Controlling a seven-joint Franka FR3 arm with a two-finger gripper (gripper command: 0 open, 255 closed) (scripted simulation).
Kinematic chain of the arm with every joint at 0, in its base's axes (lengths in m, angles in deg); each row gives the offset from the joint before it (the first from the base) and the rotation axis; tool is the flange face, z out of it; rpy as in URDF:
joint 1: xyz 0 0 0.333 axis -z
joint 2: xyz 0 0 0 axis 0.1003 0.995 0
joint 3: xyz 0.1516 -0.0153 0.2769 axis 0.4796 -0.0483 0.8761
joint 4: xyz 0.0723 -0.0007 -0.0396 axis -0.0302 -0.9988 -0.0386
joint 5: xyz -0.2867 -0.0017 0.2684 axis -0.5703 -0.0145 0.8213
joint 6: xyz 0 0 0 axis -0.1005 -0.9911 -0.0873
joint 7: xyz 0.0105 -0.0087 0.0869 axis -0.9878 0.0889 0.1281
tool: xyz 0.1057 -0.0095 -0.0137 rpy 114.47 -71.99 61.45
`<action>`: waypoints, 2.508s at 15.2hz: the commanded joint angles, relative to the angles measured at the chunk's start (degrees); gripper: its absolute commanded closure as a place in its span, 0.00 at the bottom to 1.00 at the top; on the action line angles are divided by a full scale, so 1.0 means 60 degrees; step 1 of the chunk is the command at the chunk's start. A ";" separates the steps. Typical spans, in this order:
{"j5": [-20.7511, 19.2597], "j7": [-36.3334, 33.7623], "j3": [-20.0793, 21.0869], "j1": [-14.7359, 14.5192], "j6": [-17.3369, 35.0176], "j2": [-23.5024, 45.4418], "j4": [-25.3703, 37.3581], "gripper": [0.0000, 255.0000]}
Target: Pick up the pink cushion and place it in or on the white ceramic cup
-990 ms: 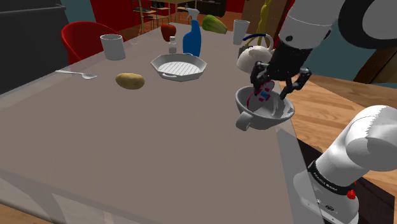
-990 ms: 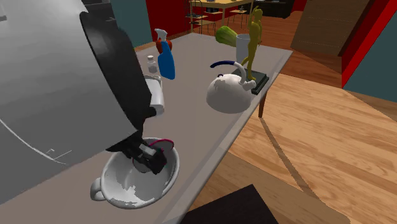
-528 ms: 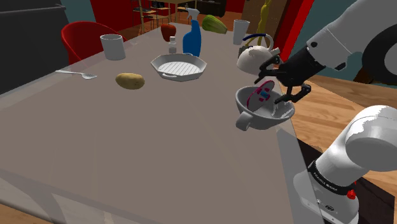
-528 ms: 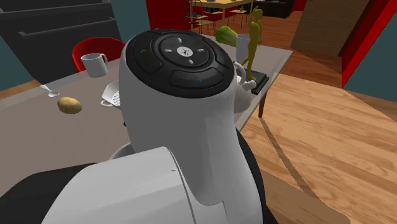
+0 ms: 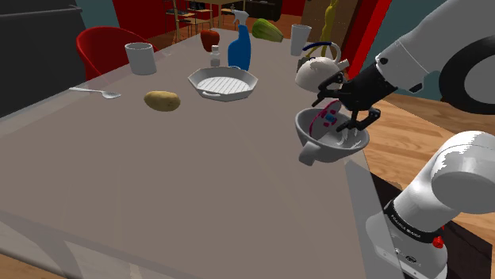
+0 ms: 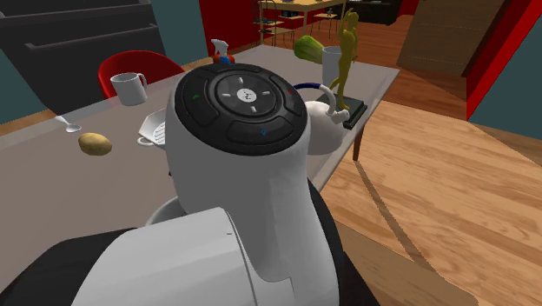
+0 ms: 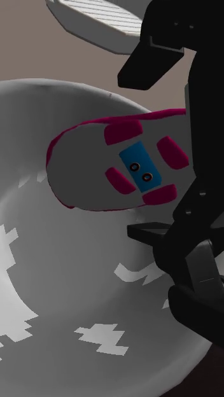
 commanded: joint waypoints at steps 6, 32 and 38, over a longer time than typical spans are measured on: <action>0.0024 0.0026 0.0041 0.0022 0.0113 0.0172 -0.0050 1.00; -0.0897 -0.0083 -0.0808 0.0730 -0.1962 0.0842 0.2727 1.00; -0.1064 -0.0130 -0.0957 0.0847 -0.2414 0.1149 0.3491 1.00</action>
